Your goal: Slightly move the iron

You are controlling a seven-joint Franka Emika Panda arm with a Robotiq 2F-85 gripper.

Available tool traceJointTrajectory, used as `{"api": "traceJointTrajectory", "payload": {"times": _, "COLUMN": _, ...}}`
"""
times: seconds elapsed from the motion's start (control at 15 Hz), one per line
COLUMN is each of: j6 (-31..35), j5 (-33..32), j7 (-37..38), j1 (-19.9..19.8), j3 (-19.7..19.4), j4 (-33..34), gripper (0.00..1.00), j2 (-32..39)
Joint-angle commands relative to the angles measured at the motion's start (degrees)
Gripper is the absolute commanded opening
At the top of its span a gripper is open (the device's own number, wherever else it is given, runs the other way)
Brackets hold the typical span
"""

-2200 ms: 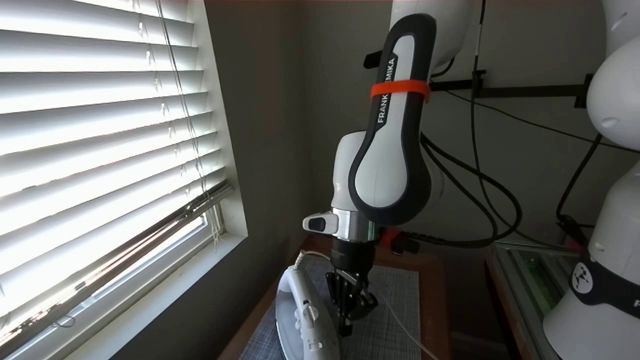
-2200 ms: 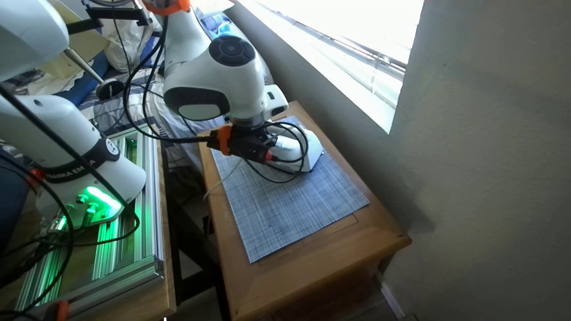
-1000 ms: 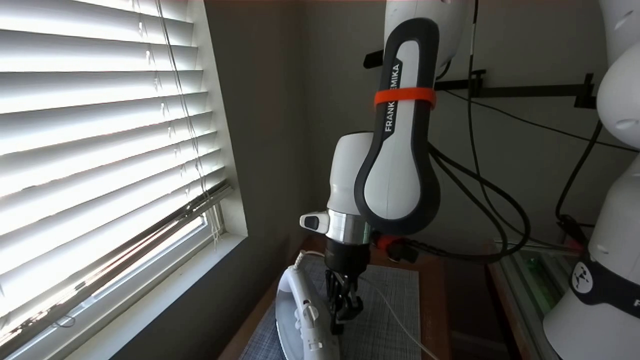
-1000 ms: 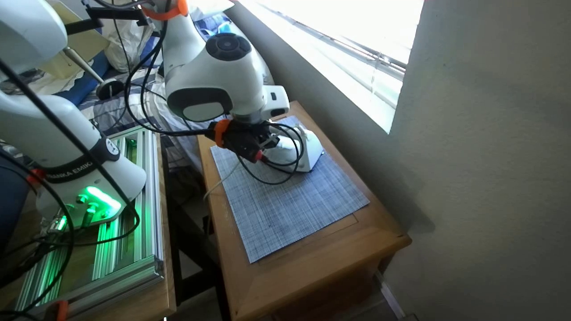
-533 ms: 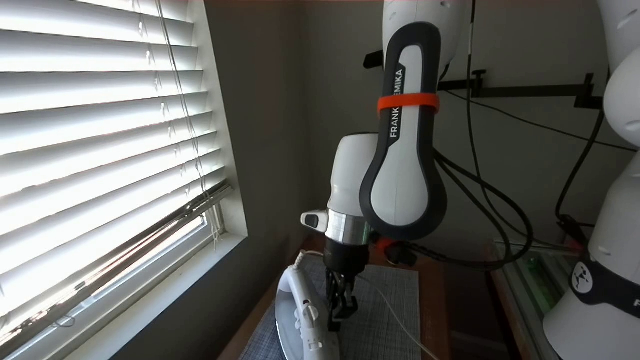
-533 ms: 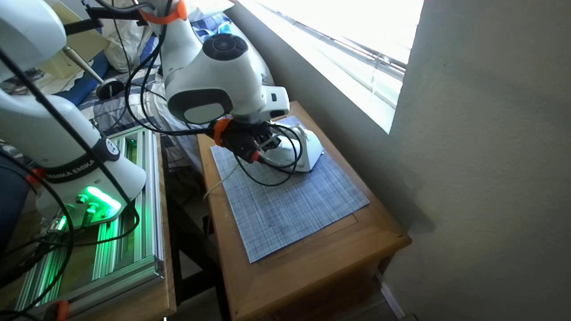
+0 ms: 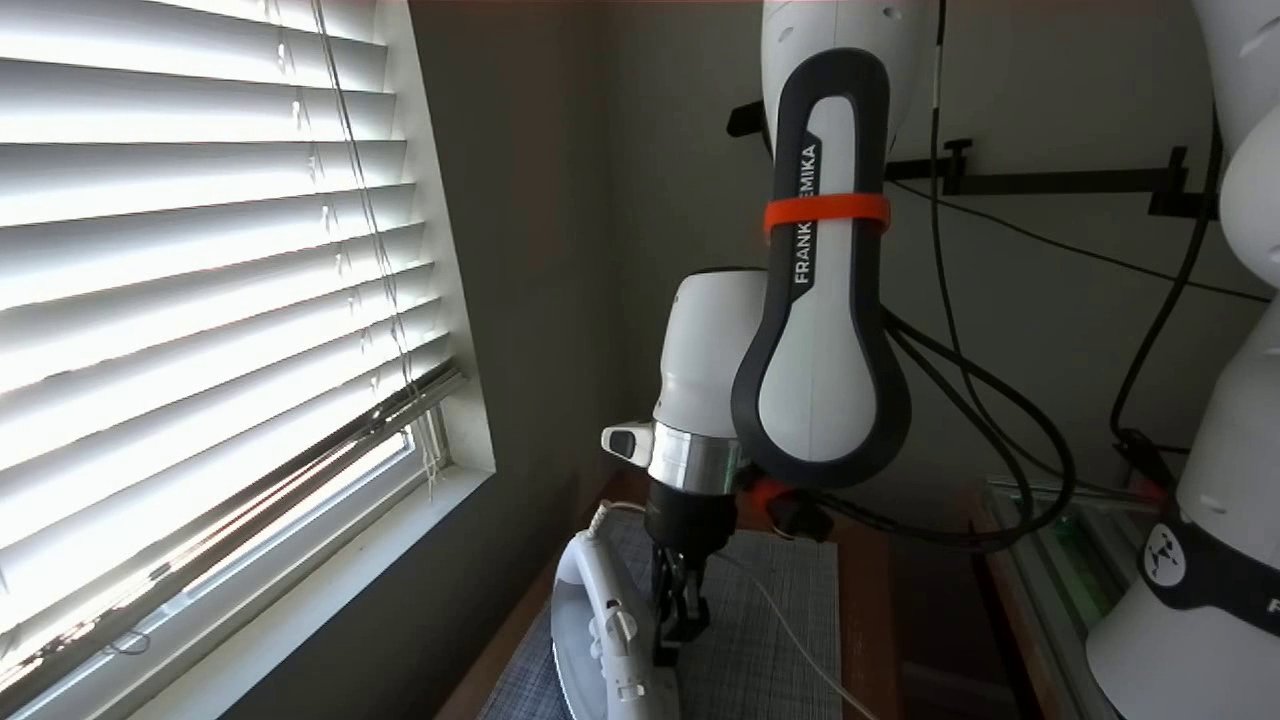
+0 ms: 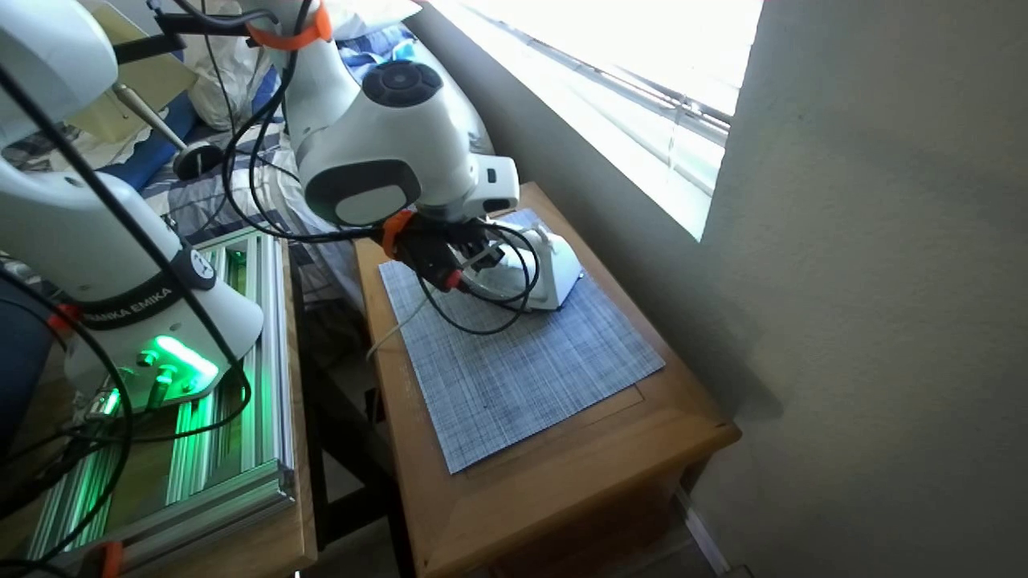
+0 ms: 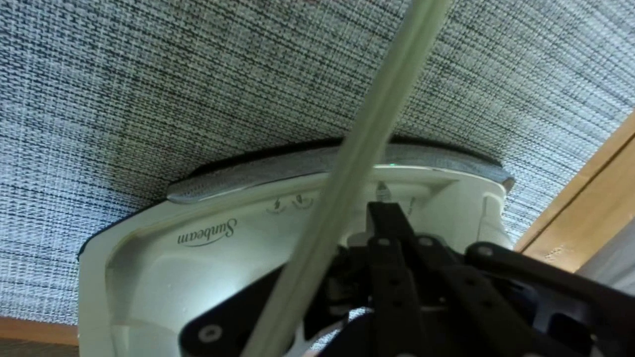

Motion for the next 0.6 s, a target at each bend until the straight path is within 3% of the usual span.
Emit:
{"api": "traceJointTrajectory", "payload": {"times": 0.0, "j6": 1.9, "j5": -3.0, "j7": 4.5, "j1": 2.3, "j3": -2.4, "j4": 0.2, "gripper": 0.00, "j2": -1.0}}
{"api": "traceJointTrajectory", "payload": {"times": 0.53, "j6": 3.0, "j5": -4.0, "j7": 7.5, "j1": 5.1, "j3": -5.0, "j4": 0.4, "gripper": 0.00, "j2": -0.9}}
